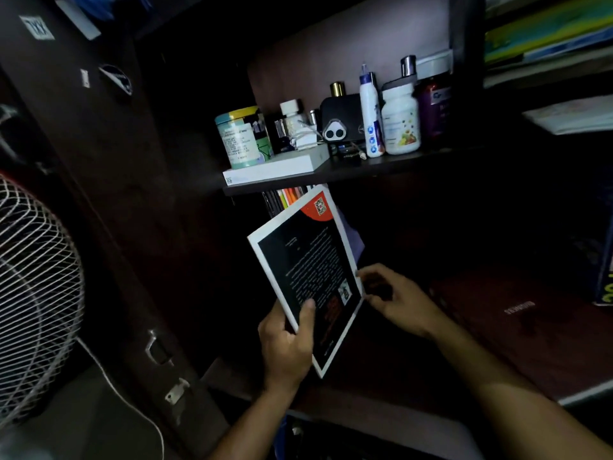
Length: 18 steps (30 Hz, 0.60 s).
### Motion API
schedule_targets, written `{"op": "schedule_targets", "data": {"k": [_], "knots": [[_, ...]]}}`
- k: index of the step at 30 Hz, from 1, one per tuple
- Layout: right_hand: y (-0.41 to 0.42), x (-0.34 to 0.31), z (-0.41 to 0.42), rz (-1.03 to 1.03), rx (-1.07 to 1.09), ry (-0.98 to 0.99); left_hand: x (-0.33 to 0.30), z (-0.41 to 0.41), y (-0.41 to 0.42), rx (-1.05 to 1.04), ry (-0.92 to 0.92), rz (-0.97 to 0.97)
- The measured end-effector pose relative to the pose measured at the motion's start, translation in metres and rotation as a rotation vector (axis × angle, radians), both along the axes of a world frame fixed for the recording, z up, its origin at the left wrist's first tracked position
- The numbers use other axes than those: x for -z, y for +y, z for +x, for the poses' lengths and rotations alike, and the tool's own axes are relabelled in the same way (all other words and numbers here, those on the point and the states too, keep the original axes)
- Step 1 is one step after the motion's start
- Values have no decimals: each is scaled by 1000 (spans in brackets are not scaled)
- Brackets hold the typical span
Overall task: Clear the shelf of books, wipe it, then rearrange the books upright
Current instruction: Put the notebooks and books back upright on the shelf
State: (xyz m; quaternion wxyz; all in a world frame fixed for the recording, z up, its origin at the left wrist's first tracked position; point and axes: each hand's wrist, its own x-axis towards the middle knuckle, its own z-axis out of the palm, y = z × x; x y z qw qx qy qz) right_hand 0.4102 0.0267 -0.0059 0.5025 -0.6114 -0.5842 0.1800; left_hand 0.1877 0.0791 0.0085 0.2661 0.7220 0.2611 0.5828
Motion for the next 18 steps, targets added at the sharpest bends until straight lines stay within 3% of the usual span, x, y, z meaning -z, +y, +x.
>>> {"op": "schedule_targets", "data": {"k": [6,9,12,15,18], "knots": [[1,1,-8,-104,-86,-120,5,-7,-8,135,349,-135],[-1,-2,-13,-243,-27,-368,4,-12,-13,55,261,-136],[-2,-7,-20,-260,-33,-481,2,-11,-13,28,243,-148],[-4,-9,-23,-245,-10,-528,-1,-8,-16,9,254,-111],[-4,-14,-24,-189,41,-449,-2,-9,-18,-6,260,-83]]}}
